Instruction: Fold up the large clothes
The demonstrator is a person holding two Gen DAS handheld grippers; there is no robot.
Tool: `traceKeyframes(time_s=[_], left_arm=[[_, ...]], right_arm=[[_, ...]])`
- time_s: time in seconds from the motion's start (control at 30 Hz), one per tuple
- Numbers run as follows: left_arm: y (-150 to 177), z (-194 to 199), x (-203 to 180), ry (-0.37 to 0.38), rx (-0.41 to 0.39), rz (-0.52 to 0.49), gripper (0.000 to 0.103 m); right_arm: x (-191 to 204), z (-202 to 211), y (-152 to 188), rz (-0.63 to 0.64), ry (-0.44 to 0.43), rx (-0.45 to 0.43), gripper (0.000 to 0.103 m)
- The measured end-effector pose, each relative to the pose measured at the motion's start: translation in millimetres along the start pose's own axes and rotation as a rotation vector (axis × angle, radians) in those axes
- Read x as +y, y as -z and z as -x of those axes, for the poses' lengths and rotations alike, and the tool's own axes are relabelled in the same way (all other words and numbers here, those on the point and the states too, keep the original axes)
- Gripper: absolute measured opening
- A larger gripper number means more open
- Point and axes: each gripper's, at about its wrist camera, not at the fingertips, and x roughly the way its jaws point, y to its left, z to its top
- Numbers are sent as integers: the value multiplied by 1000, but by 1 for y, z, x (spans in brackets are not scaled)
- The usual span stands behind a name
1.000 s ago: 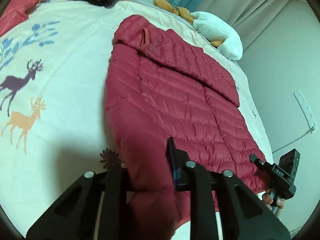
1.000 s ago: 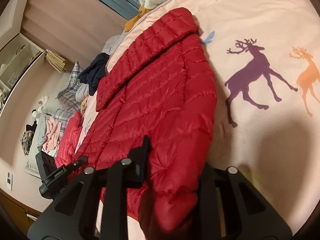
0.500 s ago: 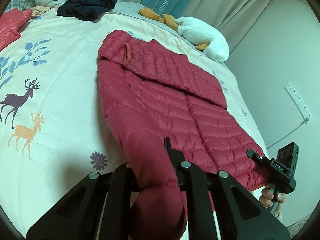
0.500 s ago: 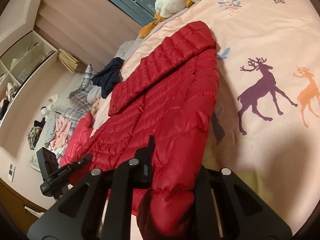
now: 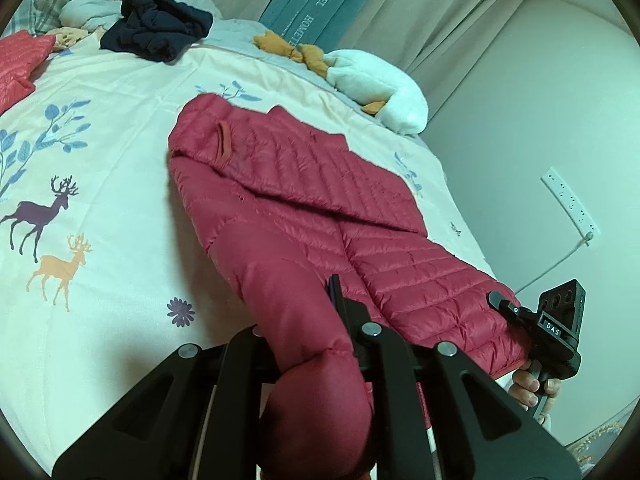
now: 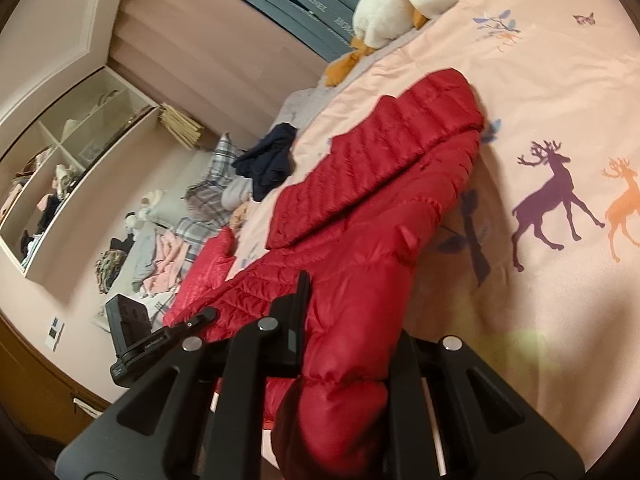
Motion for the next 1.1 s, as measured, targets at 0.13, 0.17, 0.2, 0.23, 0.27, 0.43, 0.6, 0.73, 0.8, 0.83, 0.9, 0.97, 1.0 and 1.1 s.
traceKeyframes(time_s=[0.13,0.17,0.2,0.23,0.27,0.43,0.6,0.73,0.8,0.83,0.9,0.97,1.0,1.1], left_arm=[[-6,7,-3,12,-14,-9,12],[-7,8,-4,14,-16,-11,12],[-9,10,-6,19,-20,-13,12],[-9,11,-5,21,-22,-15,12],[-10,11,-6,23,-25,-17,12],[-16,16,-10,39,-37,-28,12],[-22,22,-13,47,-54,-37,12],[-27,25,-15,54,-66,-44,12],[-30,27,-15,57,-72,-47,12],[-31,27,-15,58,-74,-48,12],[-32,28,-15,61,-78,-49,12],[-34,29,-15,66,-83,-54,12],[-34,32,-16,67,-85,-56,12],[-35,35,-17,69,-92,-63,12]], right_arm=[[10,8,-2,26,-22,-9,12],[12,9,-2,31,-27,-10,12],[15,11,-2,38,-33,-13,12],[17,13,-2,42,-36,-15,12],[19,14,-2,48,-42,-18,12],[26,24,-4,70,-67,-31,12],[34,35,-5,90,-93,-49,12],[41,44,-5,106,-111,-64,12],[44,48,-5,114,-119,-69,12],[44,49,-5,118,-122,-71,12],[47,53,-4,125,-129,-75,12],[50,55,-3,131,-135,-79,12],[51,56,-3,134,-137,-81,12],[54,60,-2,140,-147,-88,12]])
